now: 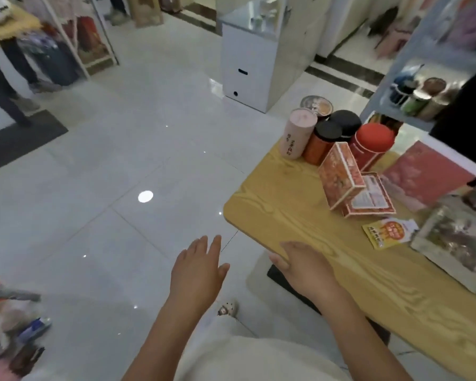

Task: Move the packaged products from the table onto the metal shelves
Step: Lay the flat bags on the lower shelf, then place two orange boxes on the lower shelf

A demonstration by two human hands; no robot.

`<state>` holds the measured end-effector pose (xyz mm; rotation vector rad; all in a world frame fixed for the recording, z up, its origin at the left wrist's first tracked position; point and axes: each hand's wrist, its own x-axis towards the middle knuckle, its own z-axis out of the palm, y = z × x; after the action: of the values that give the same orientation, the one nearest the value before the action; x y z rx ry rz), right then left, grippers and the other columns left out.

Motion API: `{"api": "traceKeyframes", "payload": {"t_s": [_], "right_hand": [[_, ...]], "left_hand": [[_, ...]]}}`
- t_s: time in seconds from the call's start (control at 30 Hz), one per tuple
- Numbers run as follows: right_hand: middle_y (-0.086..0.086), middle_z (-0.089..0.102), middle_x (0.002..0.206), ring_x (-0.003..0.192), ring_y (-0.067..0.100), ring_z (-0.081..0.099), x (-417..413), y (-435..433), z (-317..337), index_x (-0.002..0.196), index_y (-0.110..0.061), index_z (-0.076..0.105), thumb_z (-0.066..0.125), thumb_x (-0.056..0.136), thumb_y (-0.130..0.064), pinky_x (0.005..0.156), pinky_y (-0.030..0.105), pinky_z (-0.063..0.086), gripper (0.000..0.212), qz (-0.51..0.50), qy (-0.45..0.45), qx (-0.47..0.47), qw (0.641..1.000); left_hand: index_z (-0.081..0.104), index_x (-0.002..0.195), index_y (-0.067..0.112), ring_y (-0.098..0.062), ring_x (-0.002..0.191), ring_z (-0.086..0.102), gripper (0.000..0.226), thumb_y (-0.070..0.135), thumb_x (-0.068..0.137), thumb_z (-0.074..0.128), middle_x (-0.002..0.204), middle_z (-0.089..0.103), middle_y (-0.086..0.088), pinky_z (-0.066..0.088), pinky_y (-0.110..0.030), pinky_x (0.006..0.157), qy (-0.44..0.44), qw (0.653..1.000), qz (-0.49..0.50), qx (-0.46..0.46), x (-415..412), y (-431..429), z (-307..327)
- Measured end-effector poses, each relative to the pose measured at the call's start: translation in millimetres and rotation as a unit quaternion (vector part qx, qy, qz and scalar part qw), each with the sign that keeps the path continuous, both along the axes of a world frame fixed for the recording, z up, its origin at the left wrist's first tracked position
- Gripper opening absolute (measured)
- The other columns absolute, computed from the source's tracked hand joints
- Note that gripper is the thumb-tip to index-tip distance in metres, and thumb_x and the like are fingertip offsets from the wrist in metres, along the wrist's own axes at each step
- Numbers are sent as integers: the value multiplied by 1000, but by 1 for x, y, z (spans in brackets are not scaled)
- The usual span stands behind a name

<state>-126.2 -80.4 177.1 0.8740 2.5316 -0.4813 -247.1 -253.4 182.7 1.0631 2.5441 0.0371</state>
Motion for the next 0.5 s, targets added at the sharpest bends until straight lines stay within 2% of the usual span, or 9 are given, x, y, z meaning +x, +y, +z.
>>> {"api": "traceKeyframes", "payload": {"t_s": [0.23,0.37,0.5], "right_hand": [[0,42,144,131,19,39,11,23,-4,142,-18,37,25,99,-55,105,34,34,59,-147,12,-37,988],[-1,41,147,134,17,36,25,34,-8,144,-18,37,27,99,-54,108,35,33,59,-236,33,-32,971],[-1,43,146,134,16,37,39,39,-16,143,-18,39,28,99,-53,106,31,33,57,-315,41,-28,948]], "left_hand": [[8,153,23,-18,143,23,63,47,101,32,158,20,-3,25,-31,112,5,988,-154,-2,-33,64,-1],[9,153,23,-18,141,26,62,48,100,32,156,23,0,28,-31,109,14,973,-231,7,-49,104,-1],[9,153,23,-18,143,23,62,47,100,32,157,22,0,25,-31,111,22,957,-289,-3,-56,136,-3]]}}
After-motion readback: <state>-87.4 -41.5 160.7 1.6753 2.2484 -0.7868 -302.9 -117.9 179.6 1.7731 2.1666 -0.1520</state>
